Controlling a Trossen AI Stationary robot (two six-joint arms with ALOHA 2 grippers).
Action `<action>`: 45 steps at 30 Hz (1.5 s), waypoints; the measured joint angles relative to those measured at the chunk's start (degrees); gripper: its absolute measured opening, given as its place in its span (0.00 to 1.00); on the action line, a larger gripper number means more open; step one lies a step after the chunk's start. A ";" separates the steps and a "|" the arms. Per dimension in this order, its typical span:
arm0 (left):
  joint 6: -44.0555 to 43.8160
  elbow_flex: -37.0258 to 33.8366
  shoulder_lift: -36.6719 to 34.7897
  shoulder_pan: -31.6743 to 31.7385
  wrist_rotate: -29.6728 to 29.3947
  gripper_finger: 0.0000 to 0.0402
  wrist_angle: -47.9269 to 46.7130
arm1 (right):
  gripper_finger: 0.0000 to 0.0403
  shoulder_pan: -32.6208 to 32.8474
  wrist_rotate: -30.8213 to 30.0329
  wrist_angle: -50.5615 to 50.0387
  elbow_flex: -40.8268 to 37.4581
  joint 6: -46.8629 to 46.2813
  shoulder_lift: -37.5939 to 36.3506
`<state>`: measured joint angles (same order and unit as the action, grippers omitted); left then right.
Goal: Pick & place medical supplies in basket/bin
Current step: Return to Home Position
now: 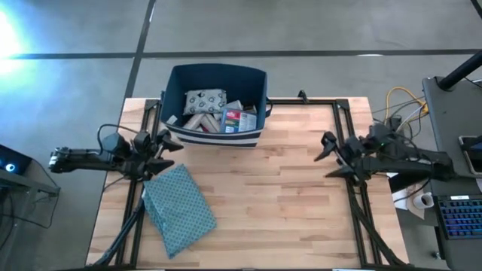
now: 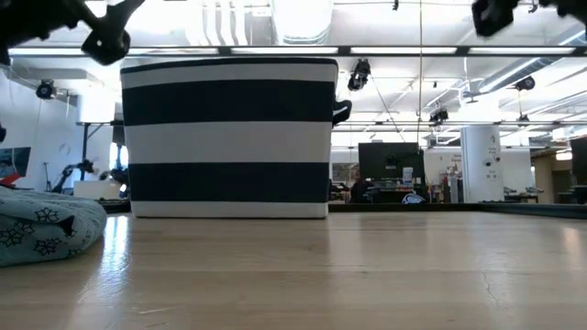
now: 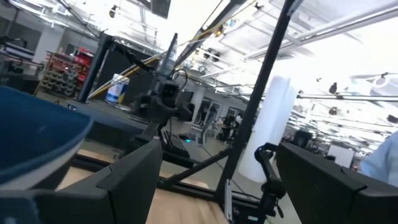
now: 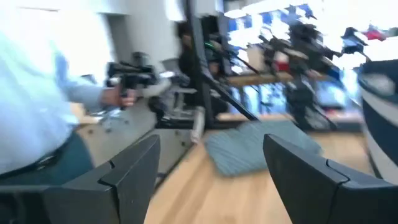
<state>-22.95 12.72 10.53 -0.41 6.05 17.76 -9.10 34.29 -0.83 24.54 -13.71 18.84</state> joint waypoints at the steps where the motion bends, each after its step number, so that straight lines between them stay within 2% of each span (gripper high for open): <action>1: -0.10 -1.01 -1.07 -0.02 0.16 0.74 0.15 | 0.68 0.00 -1.64 -0.11 -1.28 -0.80 -0.56; 3: -0.12 -2.71 -3.24 -0.02 0.93 0.74 0.15 | 0.68 -0.11 -3.27 0.30 -4.05 -1.80 -1.81; 10: -1.90 -8.53 -10.61 -0.02 3.55 0.74 0.16 | 0.70 -0.04 -2.97 9.14 -13.55 -6.88 -7.27; 16: -3.97 -11.65 -10.06 -0.02 6.00 0.74 4.13 | 0.70 -0.02 -2.78 16.78 -20.74 -10.02 -12.23; 19: -4.05 -12.10 -9.89 0.02 6.00 0.74 2.32 | 0.69 -0.04 -3.02 18.61 -23.91 -11.69 -14.33; 23: -4.02 -12.13 -9.70 0.03 6.00 0.74 1.13 | 0.68 -0.06 -4.32 14.89 -24.03 -11.93 -15.72; 29: -4.04 -12.12 -8.68 0.03 5.98 0.74 -3.29 | 0.67 -0.04 -4.33 15.14 -24.03 -11.79 -15.76; 45: -4.01 -12.12 -0.05 0.03 5.98 0.74 -3.72 | 0.69 -0.04 -4.33 14.72 -24.03 -12.25 -15.63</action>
<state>-26.96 0.60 10.48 -0.38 12.03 14.04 -9.15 29.95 13.89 0.51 -25.96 3.20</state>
